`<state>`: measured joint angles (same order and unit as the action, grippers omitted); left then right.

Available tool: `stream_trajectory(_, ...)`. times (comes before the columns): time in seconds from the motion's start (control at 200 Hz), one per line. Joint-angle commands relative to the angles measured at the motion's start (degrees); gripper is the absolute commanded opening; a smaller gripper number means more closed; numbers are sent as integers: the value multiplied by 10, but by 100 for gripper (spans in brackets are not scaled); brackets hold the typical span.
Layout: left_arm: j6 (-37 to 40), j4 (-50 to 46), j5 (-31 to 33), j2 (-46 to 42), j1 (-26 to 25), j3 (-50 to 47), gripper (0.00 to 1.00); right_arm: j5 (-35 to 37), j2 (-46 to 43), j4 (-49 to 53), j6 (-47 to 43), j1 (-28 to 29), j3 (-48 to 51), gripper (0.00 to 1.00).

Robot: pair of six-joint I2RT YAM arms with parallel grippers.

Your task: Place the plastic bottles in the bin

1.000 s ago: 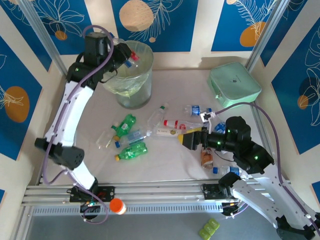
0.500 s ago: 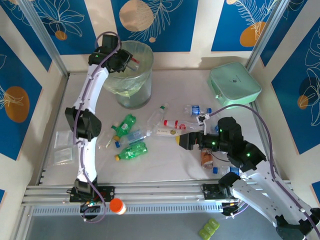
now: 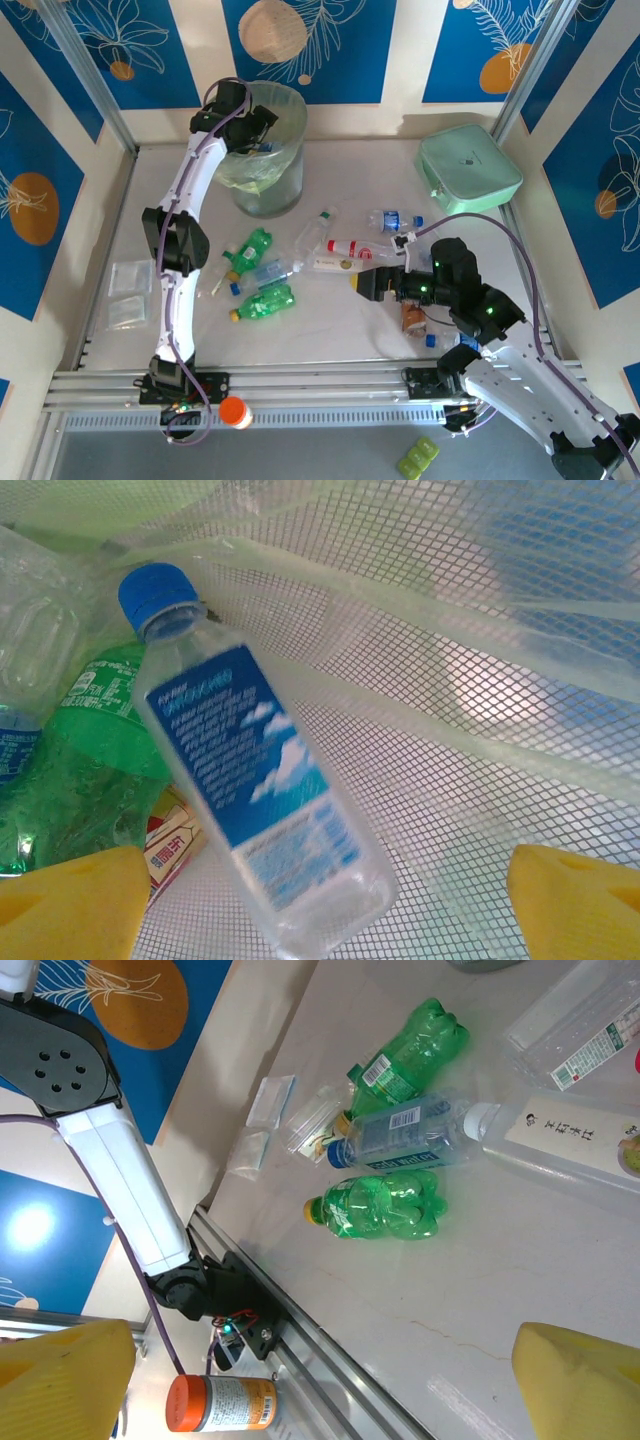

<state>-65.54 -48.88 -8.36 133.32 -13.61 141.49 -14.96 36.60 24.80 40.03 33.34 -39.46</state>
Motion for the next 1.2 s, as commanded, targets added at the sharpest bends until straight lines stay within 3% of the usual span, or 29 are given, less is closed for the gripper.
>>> stream_trajectory(0.0, 4, 3, -15, -13, 3, 21, 92, -2, -3, 9, -13, -2, -11, 97)
stream_trajectory(0.335, 49, 1, -27, -116, 1, 13, 92, 23, -3, 83, -58, -4, -74, 99)
stream_trajectory(0.49, 89, 21, -47, -203, -2, -79, 92, 32, 1, 122, -61, -8, -102, 99)
stream_trajectory(0.615, 160, -2, -3, -292, -24, -147, 91, 17, -2, 140, -64, -25, -116, 99)
stream_trajectory(0.81, 270, 7, 73, -476, -118, -348, 90, 54, 8, 200, -61, -33, -145, 99)
stream_trajectory(0.905, 284, 17, 96, -568, -158, -458, 90, 142, 6, 250, -29, -36, -152, 99)
stream_trajectory(1.195, 266, 81, -10, -762, -171, -761, 94, 258, 8, 381, 27, -87, -175, 99)
